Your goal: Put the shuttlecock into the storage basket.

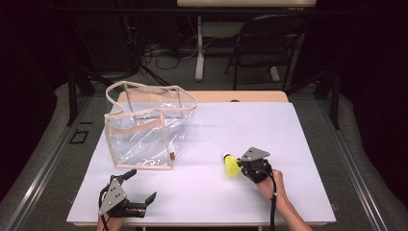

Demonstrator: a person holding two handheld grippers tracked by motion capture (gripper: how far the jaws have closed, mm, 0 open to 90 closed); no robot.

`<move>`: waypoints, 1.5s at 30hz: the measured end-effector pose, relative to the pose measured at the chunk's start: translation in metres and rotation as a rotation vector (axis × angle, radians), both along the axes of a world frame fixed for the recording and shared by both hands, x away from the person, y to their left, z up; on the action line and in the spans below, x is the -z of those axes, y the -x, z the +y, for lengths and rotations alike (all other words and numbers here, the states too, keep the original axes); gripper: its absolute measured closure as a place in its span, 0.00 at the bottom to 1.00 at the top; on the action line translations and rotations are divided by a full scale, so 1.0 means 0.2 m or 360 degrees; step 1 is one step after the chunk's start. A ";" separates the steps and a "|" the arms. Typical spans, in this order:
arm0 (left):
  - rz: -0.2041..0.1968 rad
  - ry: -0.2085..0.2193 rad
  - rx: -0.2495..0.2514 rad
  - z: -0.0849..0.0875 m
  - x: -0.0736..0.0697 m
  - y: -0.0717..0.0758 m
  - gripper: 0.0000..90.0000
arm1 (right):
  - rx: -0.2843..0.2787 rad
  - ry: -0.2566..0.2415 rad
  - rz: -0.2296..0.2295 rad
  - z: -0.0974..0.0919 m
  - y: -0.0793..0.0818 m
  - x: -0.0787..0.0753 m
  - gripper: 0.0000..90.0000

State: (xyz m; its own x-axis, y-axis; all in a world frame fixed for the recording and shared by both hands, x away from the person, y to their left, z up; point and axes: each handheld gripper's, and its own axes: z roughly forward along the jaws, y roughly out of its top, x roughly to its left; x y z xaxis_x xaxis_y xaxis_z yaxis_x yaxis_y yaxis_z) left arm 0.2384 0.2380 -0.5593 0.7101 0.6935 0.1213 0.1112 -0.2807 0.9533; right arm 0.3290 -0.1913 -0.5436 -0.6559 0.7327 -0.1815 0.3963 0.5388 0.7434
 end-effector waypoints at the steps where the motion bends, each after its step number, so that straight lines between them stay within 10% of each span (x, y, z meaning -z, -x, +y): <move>1: 0.0000 0.0001 0.0000 0.00 0.00 0.00 0.00 | 0.0001 0.0001 0.0000 0.00 0.00 0.00 0.98; 45: 0.0000 0.0006 0.0001 0.00 0.00 0.00 0.00 | -0.0005 -0.0067 -0.0079 0.00 -0.03 -0.19 0.98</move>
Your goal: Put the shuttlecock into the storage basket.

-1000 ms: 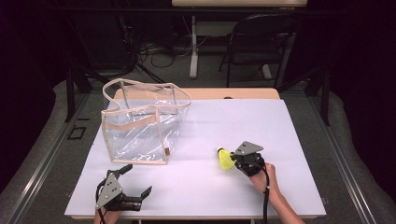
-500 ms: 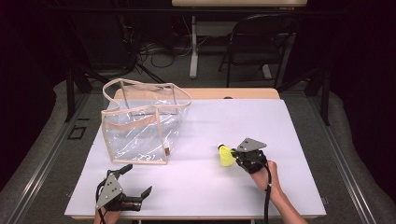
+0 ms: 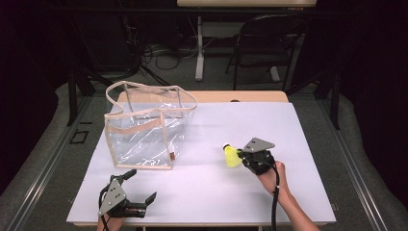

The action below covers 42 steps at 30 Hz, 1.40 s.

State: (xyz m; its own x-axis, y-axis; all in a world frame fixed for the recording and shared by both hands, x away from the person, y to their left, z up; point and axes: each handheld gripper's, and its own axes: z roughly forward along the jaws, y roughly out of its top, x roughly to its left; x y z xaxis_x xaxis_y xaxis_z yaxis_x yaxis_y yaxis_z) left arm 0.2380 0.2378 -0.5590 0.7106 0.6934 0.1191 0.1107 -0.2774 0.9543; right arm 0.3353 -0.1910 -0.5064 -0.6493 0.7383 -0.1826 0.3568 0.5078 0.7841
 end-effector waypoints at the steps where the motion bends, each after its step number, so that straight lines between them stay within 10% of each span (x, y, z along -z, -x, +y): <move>1: -0.0001 0.0001 -0.0001 0.00 0.00 0.00 0.00 | 0.0000 0.0000 0.0000 0.00 0.00 0.00 0.98; 42: -0.0003 0.0007 -0.0001 0.00 0.00 0.00 0.00 | -0.0013 -0.0033 -0.0094 0.00 -0.02 -0.21 0.98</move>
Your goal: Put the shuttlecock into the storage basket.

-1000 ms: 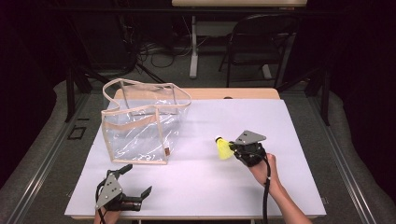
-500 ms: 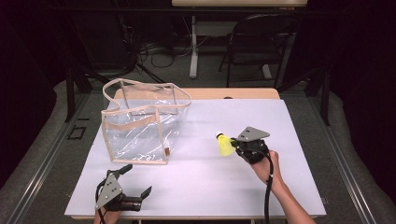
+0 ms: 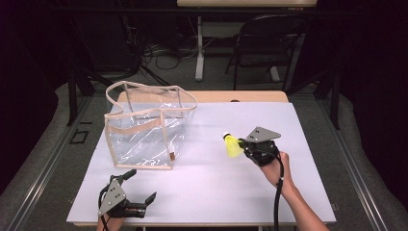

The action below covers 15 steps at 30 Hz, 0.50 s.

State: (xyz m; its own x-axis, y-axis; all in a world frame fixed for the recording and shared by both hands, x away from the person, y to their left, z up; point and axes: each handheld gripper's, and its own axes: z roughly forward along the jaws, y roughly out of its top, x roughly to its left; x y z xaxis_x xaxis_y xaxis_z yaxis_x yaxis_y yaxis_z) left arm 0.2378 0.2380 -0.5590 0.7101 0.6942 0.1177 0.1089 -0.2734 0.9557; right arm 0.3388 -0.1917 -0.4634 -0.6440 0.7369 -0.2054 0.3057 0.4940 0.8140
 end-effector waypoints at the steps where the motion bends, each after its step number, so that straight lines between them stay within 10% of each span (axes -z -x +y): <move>1: 0.0003 0.0001 -0.0003 0.00 0.00 0.00 0.00 | 0.0000 0.0000 -0.0002 0.00 0.00 0.00 0.98; 15: 0.0004 -0.0001 -0.0002 0.00 0.00 0.00 0.00 | -0.0001 0.0000 -0.0021 0.00 -0.01 -0.06 0.98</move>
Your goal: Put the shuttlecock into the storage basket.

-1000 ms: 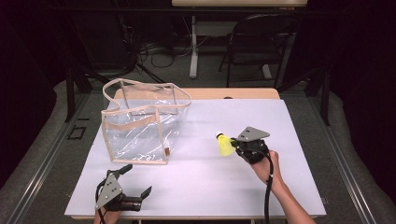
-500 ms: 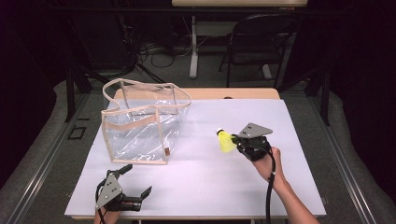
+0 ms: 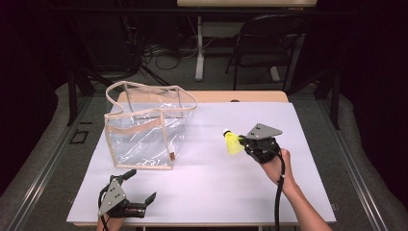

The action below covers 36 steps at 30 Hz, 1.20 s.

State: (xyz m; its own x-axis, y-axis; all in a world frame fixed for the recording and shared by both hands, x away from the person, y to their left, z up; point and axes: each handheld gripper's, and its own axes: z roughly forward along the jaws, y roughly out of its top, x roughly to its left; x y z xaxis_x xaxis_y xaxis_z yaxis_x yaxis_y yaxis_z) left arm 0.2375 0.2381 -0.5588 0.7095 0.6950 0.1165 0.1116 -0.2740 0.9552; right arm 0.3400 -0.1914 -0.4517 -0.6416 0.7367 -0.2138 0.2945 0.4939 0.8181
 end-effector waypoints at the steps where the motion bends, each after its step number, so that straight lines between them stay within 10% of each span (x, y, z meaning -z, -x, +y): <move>1: 0.0000 0.0000 0.0000 0.00 0.00 0.00 0.00 | -0.0002 0.0003 -0.0004 0.00 0.00 -0.01 0.98; 36: -0.0003 0.0002 0.0001 0.00 0.00 0.00 0.00 | -0.0038 -0.0024 -0.0093 0.07 -0.06 -0.18 0.98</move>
State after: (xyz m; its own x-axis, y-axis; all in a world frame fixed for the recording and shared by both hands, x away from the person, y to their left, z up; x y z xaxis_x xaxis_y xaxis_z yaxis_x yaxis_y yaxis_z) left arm 0.2377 0.2383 -0.5587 0.7097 0.6948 0.1167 0.1097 -0.2727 0.9558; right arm 0.3523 -0.1771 -0.4162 -0.6457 0.7247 -0.2407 0.2340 0.4878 0.8410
